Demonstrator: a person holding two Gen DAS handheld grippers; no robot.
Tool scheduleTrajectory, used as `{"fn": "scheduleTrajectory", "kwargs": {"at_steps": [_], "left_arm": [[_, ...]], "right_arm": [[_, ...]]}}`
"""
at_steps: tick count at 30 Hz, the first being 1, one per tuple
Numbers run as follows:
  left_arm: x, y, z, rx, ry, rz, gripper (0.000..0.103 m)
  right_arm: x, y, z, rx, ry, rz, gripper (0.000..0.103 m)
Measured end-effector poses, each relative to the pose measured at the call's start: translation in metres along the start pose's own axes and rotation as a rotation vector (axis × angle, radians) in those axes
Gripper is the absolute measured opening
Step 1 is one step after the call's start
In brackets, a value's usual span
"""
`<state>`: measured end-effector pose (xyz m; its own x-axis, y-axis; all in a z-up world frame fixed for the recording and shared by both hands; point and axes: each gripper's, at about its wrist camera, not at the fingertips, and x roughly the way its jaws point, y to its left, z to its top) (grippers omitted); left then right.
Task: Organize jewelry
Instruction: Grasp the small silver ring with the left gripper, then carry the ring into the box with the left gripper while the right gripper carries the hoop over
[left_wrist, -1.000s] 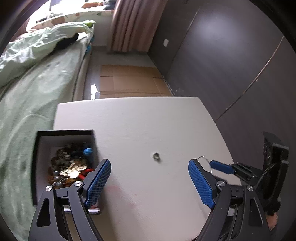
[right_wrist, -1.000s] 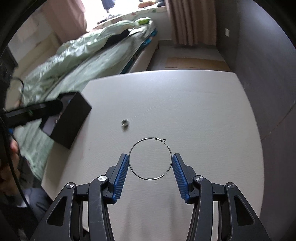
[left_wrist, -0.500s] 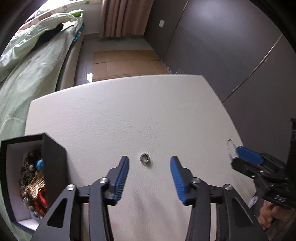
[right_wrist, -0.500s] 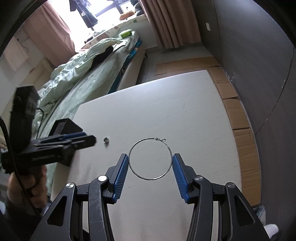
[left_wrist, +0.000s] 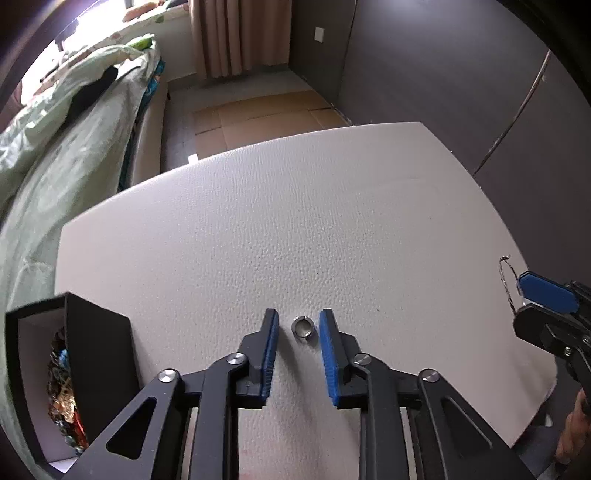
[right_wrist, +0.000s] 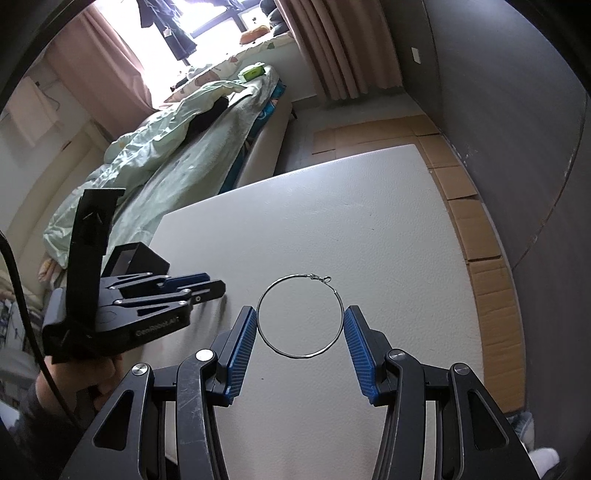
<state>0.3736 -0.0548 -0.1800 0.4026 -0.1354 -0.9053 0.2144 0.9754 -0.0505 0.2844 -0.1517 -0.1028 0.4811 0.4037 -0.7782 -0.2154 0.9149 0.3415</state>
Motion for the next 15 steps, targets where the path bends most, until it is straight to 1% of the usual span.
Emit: {"fn": "scheduleTrajectory", "kwargs": {"at_steps": [1, 2, 6, 15], "left_arm": [[0.000, -0.001, 0.000, 0.010, 0.000, 0.013, 0.013], [0.000, -0.002, 0.000, 0.014, 0.000, 0.010, 0.013], [-0.003, 0.007, 0.001, -0.014, 0.006, -0.029, 0.013], [-0.046, 0.015, 0.004, -0.017, -0.063, -0.039, 0.013]], "right_arm": [[0.000, 0.002, 0.000, -0.002, -0.001, 0.002, 0.049], [0.001, 0.003, 0.001, -0.005, -0.002, 0.004, 0.049], [0.002, 0.006, 0.001, -0.008, -0.001, 0.003, 0.050], [-0.002, 0.011, 0.001, -0.008, -0.024, 0.019, 0.050]]}}
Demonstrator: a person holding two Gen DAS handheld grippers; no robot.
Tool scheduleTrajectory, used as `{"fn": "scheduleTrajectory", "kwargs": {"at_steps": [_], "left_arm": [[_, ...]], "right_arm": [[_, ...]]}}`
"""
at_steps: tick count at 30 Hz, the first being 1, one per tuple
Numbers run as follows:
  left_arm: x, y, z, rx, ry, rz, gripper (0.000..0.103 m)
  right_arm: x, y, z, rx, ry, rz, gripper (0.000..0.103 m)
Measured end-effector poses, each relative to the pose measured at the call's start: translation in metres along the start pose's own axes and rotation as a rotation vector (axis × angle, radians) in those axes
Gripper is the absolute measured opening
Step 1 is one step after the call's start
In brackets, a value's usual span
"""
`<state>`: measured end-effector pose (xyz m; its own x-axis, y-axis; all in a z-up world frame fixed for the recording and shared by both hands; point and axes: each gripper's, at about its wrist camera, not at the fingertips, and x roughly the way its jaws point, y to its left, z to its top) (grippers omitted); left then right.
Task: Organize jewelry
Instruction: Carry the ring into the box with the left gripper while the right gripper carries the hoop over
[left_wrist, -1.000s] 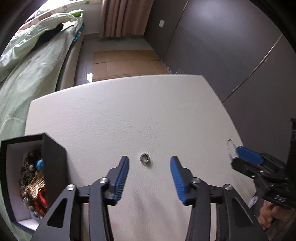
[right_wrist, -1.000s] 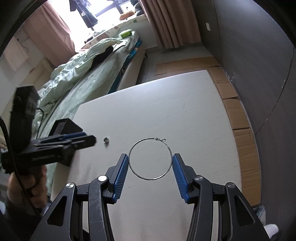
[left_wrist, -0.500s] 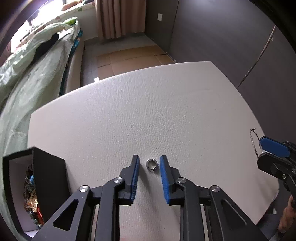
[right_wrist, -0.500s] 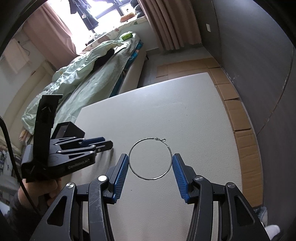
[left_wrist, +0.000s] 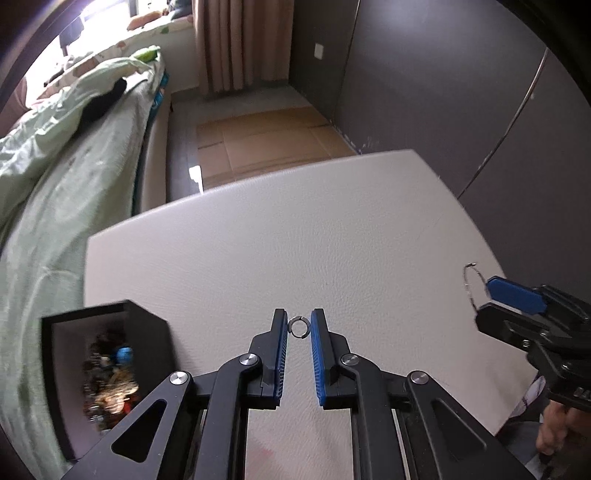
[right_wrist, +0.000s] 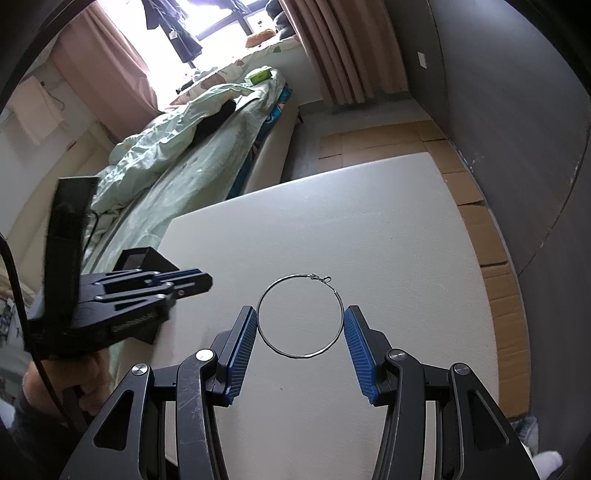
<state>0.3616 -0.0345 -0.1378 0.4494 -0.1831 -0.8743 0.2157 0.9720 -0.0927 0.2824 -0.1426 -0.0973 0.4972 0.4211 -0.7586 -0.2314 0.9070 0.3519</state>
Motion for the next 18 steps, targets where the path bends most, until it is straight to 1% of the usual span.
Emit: {"fn": "scheduleTrajectory", "kwargs": {"at_steps": [8, 13, 18], "left_arm": [[-0.038, 0.018, -0.001, -0.019, -0.060, 0.013, 0.013], [-0.061, 0.042, -0.001, -0.054, -0.092, 0.034, 0.013], [-0.077, 0.065, -0.005, -0.083, -0.111, 0.060, 0.013]], "right_arm": [[-0.007, 0.015, 0.006, -0.009, -0.059, 0.036, 0.050], [-0.010, 0.030, 0.009, -0.025, -0.099, 0.068, 0.050], [-0.007, 0.046, 0.012, -0.048, -0.115, 0.085, 0.050]]}}
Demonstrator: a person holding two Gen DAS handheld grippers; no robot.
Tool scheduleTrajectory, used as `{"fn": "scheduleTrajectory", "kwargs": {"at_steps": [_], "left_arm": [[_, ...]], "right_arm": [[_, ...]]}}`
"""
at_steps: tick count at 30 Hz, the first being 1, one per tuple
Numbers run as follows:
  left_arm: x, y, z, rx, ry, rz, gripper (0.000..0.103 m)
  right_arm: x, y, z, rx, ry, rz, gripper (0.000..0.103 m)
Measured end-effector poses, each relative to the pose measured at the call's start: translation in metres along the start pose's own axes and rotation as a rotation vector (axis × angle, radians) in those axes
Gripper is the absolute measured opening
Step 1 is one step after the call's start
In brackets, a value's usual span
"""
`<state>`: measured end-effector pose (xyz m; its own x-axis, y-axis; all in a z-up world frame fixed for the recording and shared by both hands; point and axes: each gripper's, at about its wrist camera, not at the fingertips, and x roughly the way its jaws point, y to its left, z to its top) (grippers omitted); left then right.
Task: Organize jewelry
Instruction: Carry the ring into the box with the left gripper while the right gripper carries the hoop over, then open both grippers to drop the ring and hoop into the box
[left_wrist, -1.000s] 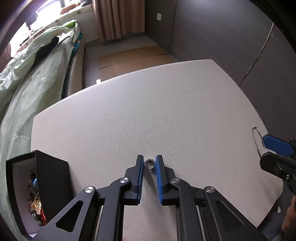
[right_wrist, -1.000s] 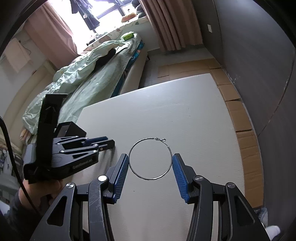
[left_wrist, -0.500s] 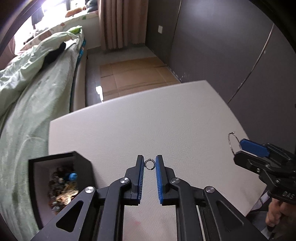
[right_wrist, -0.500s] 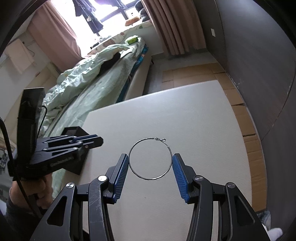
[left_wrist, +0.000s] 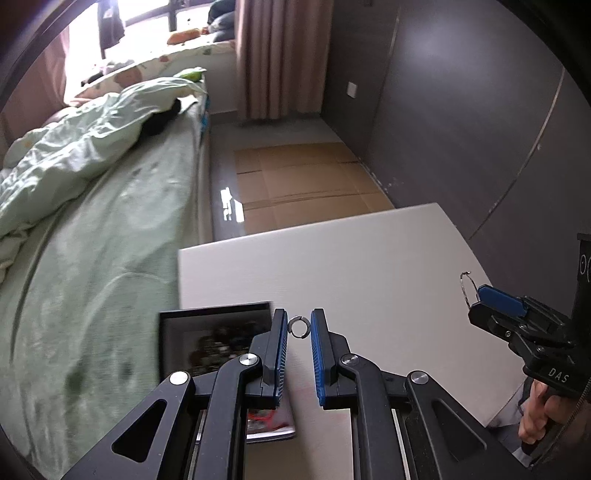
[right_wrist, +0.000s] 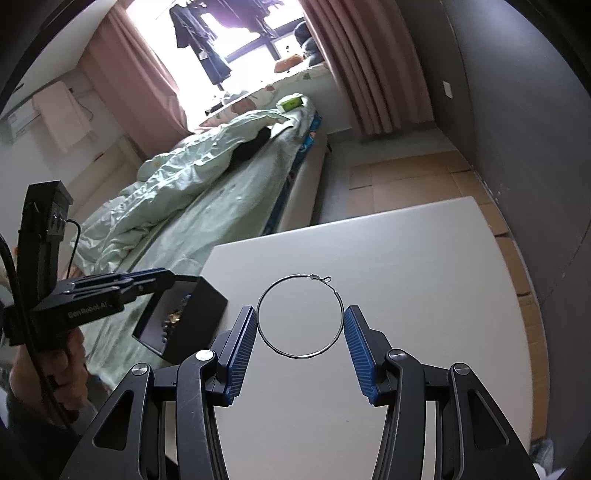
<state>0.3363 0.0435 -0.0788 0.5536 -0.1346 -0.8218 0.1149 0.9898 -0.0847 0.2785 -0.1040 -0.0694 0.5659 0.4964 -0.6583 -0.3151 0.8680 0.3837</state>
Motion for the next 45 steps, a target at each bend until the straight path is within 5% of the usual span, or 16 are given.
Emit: {"fn": "scheduleTrajectory", "kwargs": {"at_steps": [24, 25, 29, 38, 45], "left_arm": [[0.030, 0.088, -0.011, -0.193, 0.077, 0.028, 0.016], [0.028, 0.091, -0.011, -0.199, 0.072, 0.028, 0.018], [0.014, 0.104, -0.014, -0.238, 0.032, 0.023, 0.055], [-0.023, 0.121, -0.026, -0.292, -0.027, -0.013, 0.058], [-0.046, 0.134, -0.040, -0.339, -0.061, -0.018, 0.073]], "right_arm": [[0.039, 0.072, 0.007, -0.097, 0.013, 0.093, 0.050], [0.042, 0.075, 0.008, -0.101, 0.016, 0.099, 0.050], [0.053, 0.092, 0.010, -0.132, 0.034, 0.120, 0.050], [0.082, 0.131, 0.019, -0.209, 0.107, 0.170, 0.050], [0.106, 0.154, 0.025, -0.245, 0.177, 0.196, 0.050]]}}
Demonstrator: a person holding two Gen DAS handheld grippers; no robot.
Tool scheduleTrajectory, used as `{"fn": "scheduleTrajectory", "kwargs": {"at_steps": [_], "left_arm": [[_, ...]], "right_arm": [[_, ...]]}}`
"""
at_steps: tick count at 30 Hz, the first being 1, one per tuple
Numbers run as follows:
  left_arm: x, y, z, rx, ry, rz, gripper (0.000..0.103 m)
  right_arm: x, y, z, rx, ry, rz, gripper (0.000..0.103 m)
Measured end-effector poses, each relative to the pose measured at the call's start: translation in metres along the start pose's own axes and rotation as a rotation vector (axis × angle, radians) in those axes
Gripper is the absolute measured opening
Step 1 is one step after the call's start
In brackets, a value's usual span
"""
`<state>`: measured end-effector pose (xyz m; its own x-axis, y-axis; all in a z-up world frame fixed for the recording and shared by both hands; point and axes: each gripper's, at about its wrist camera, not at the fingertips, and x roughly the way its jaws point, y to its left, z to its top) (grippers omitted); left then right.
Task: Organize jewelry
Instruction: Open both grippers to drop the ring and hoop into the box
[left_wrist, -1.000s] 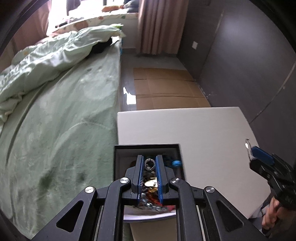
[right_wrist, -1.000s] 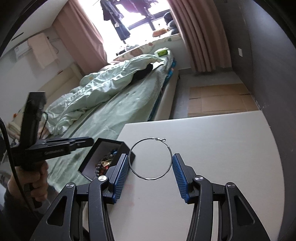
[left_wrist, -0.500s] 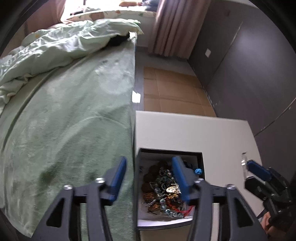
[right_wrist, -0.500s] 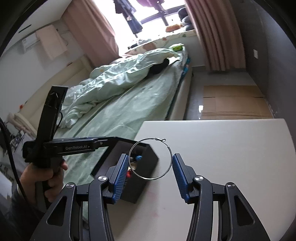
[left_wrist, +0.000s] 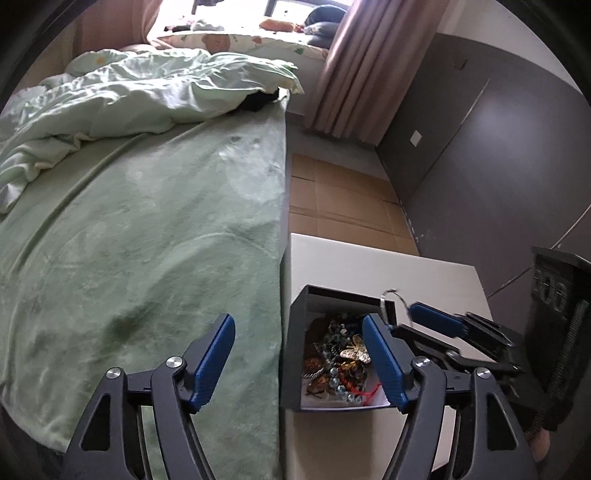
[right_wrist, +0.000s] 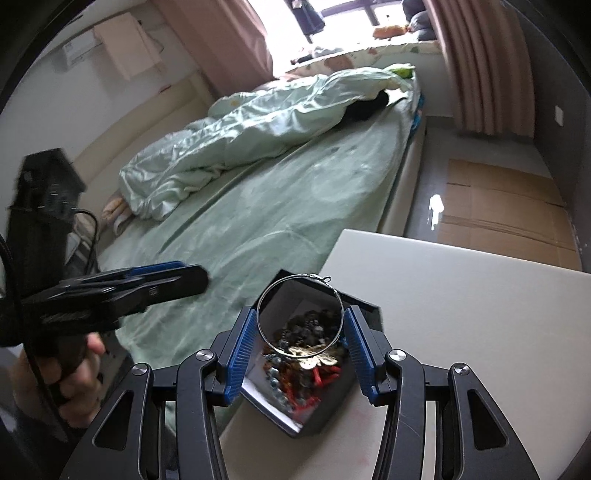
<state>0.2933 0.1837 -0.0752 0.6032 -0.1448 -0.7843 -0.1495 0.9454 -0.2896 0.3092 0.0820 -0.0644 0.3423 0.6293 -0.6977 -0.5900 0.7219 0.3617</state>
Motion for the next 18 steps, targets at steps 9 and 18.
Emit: {"fn": "scheduleTrajectory", "kwargs": {"at_steps": [9, 18], "left_arm": [[-0.025, 0.032, -0.009, -0.111, -0.033, -0.009, 0.073], [-0.050, 0.026, -0.020, -0.113, -0.065, -0.037, 0.076]], "right_arm": [[0.032, 0.026, 0.016, -0.054, 0.119, -0.008, 0.053], [-0.003, 0.022, 0.013, 0.003, 0.094, -0.067, 0.065]]}}
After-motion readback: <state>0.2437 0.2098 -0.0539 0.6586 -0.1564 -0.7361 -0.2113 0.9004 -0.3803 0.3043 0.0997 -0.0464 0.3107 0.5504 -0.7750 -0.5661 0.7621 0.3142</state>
